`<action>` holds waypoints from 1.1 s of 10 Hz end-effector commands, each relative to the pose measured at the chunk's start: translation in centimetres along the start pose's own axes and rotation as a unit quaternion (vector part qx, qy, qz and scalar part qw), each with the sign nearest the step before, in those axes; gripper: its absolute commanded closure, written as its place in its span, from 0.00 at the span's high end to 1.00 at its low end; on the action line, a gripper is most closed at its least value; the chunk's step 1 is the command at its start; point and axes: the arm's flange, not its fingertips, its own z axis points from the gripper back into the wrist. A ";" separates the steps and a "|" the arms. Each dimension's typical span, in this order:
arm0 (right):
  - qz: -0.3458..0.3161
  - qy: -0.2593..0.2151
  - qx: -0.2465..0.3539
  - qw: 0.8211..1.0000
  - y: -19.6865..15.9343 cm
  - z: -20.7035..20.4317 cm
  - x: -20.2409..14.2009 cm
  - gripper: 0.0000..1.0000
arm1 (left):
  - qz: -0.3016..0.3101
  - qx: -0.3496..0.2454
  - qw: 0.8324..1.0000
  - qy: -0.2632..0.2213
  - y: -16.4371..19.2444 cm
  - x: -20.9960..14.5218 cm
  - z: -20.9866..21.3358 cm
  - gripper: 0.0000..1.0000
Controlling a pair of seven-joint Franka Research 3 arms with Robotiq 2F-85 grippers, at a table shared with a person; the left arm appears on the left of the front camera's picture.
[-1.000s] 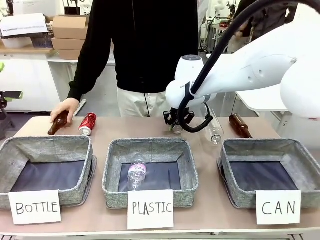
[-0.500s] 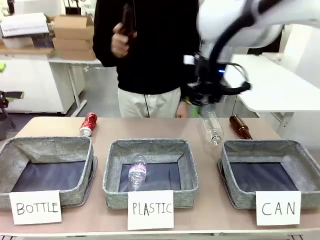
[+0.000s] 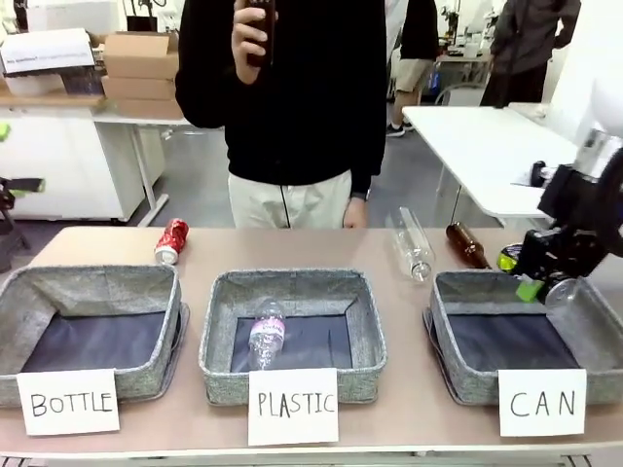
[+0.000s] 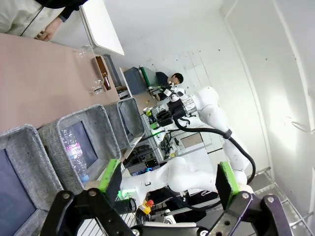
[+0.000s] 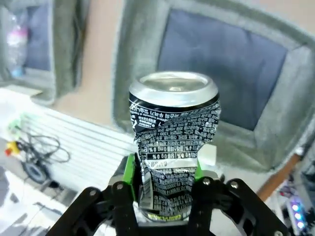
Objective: Sort the can waste into the basket.
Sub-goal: Pick up the can waste from the table and place it in the right Fabric basket.
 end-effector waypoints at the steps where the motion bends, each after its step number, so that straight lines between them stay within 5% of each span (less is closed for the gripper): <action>1: -0.033 -0.010 0.003 0.999 -0.3 -0.6 2.0 0.00 | -0.010 -0.011 1.000 -0.004 -0.1 0.0 -0.1 1.00; 5: -0.020 -0.010 -0.008 1.000 -0.1 -0.4 3.2 0.00 | -0.010 -0.011 1.000 -0.004 -0.1 0.0 -0.1 1.00; 6: -0.011 -0.011 -0.006 1.000 -0.1 -0.4 3.2 0.95 | -0.010 -0.011 1.000 -0.004 -0.1 0.0 -0.1 1.00; 11: -0.020 -0.018 -0.002 1.000 -0.1 -0.4 3.5 1.00 | -0.010 -0.011 1.000 -0.004 -0.1 0.0 -0.1 1.00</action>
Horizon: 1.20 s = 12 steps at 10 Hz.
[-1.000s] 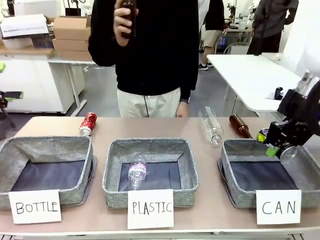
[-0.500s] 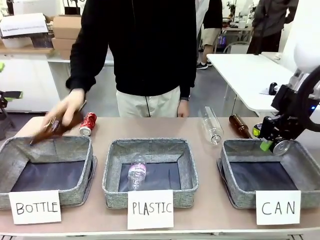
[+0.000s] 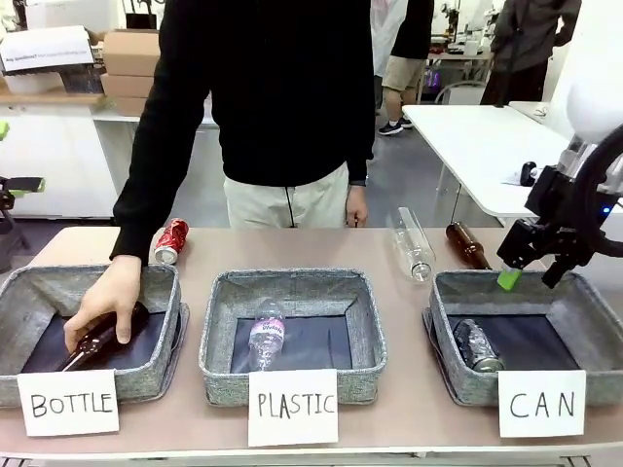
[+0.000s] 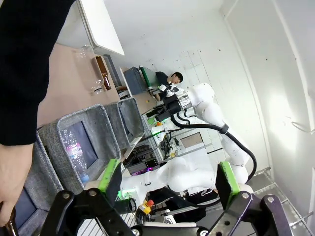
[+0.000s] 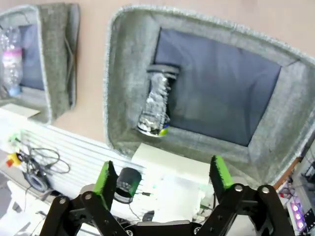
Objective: Sort the can waste into the basket.
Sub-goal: Pick up the can waste from the table and place it in the right Fabric basket.
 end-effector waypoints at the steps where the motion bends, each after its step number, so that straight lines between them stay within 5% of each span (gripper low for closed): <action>1: -0.011 -0.009 0.010 1.000 0.3 0.1 0.9 1.00 | -0.010 -0.011 1.000 -0.004 -0.1 0.1 -0.1 1.00; 4: -0.009 -0.047 0.064 0.997 0.6 1.1 1.3 1.00 | -0.010 -0.011 1.000 -0.004 -0.1 0.1 -0.1 1.00; 5: 0.023 -0.087 0.152 0.984 1.8 2.6 0.8 1.00 | -0.010 -0.011 1.000 -0.004 -0.1 0.1 -0.1 1.00; 6: 0.050 -0.137 0.327 0.934 3.5 5.1 0.1 1.00 | -0.010 -0.011 1.000 -0.004 -0.1 0.1 -0.1 1.00; 7: 0.031 -0.175 0.520 0.836 4.1 7.8 -0.4 1.00 | -0.010 -0.011 1.000 -0.004 -0.1 0.1 -0.1 1.00; 8: 0.034 -0.175 0.640 0.748 3.4 9.0 -0.5 1.00 | -0.010 -0.011 1.000 -0.004 -0.1 0.1 -0.1 1.00; 9: 0.015 -0.210 0.702 0.680 2.0 8.9 -0.3 1.00 | -0.010 -0.011 1.000 -0.004 -0.1 0.1 -0.1 1.00; 10: 0.001 -0.119 0.301 0.946 4.6 8.8 -0.5 1.00 | -0.010 -0.011 1.000 -0.004 -0.1 0.1 -0.1 1.00; 12: 0.001 -0.119 0.301 0.946 4.6 8.8 -0.5 1.00 | -0.010 -0.011 1.000 -0.004 -0.1 0.1 -0.1 1.00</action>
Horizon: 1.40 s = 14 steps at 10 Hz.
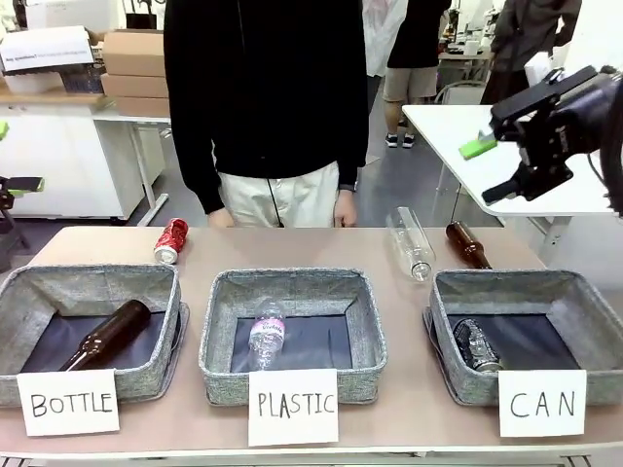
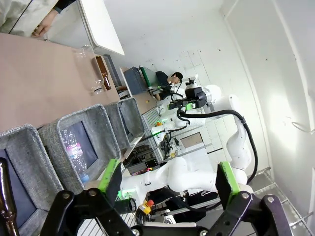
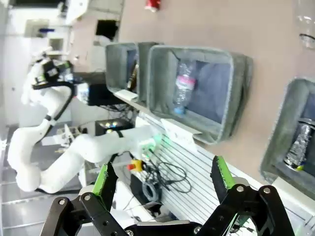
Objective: Sort the can waste into the basket.
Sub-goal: Pick up the can waste from the table and place it in the right Fabric basket.
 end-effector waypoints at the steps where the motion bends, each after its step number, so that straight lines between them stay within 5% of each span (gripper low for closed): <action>1: 0.010 0.006 -0.031 0.999 -0.1 -0.3 0.0 1.00 | -0.010 -0.011 1.000 -0.004 -0.1 0.1 -0.1 1.00; 11: 0.010 0.006 -0.031 0.999 -0.1 -0.3 0.0 1.00 | 0.000 0.000 1.000 0.000 0.0 0.0 0.0 1.00; 12: 0.010 0.006 -0.031 0.999 -0.1 -0.3 0.0 1.00 | -0.019 0.140 0.987 0.071 0.3 2.9 -3.1 1.00; 14: 0.010 0.006 -0.031 0.999 -0.1 -0.3 0.0 1.00 | -0.025 0.335 0.927 0.164 3.6 9.5 -9.7 1.00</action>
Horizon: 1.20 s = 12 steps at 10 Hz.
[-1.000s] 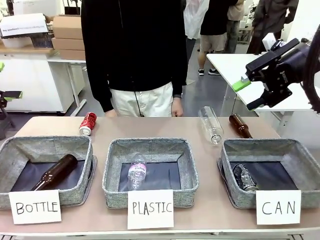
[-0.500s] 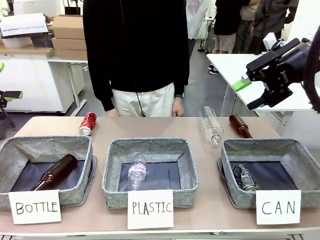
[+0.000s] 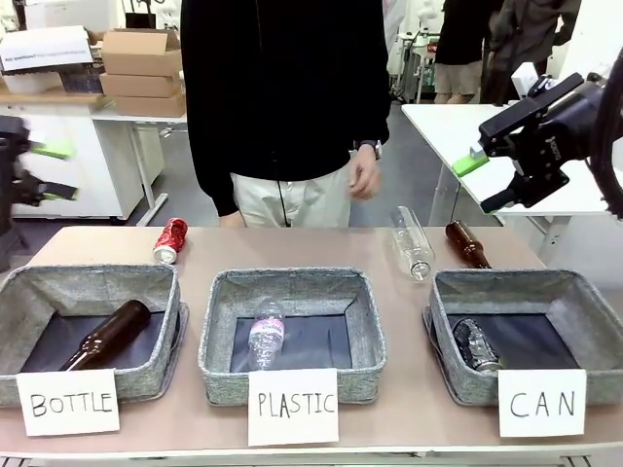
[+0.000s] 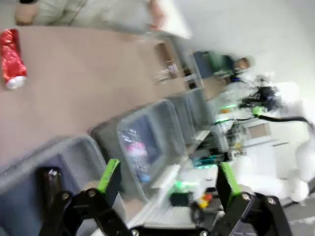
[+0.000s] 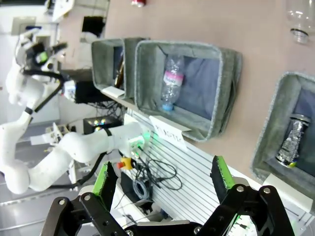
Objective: Sort the can waste into the basket.
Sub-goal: Pick up the can waste from the table and place it in the right Fabric basket.
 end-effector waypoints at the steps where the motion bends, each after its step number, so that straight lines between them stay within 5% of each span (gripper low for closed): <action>1: 0.006 -0.003 -0.005 1.000 -0.2 0.3 0.1 1.00 | 0.000 0.261 0.960 0.100 3.0 7.4 -5.6 1.00; 2: 0.006 -0.003 -0.005 1.000 -0.2 0.3 0.1 1.00 | -0.015 0.361 0.927 0.101 4.9 10.2 -8.7 1.00; 3: 0.006 -0.003 -0.005 1.000 -0.2 0.3 0.1 1.00 | -0.021 0.396 0.911 0.116 6.5 11.7 -11.0 1.00; 4: 0.006 -0.003 -0.005 1.000 -0.2 0.3 0.1 1.00 | -0.013 0.379 0.918 0.113 7.8 13.2 -12.5 1.00; 5: 0.006 -0.003 -0.005 1.000 -0.2 0.3 0.1 1.00 | 0.101 0.357 0.925 0.081 7.6 13.8 -11.9 1.00; 6: 0.006 -0.003 -0.005 1.000 -0.2 0.3 0.1 1.00 | -0.068 0.296 0.951 0.056 6.7 11.4 -12.8 1.00; 7: 0.006 -0.003 -0.005 1.000 -0.2 0.3 0.1 1.00 | -0.068 0.296 0.951 0.056 6.7 11.4 -12.8 1.00; 10: 0.006 -0.003 -0.005 1.000 -0.2 0.3 0.1 1.00 | 0.055 0.393 0.908 0.134 13.7 15.4 -17.0 1.00; 12: 0.006 -0.003 -0.005 1.000 -0.2 0.3 0.1 1.00 | 0.067 0.399 0.900 0.162 15.7 17.5 -19.6 1.00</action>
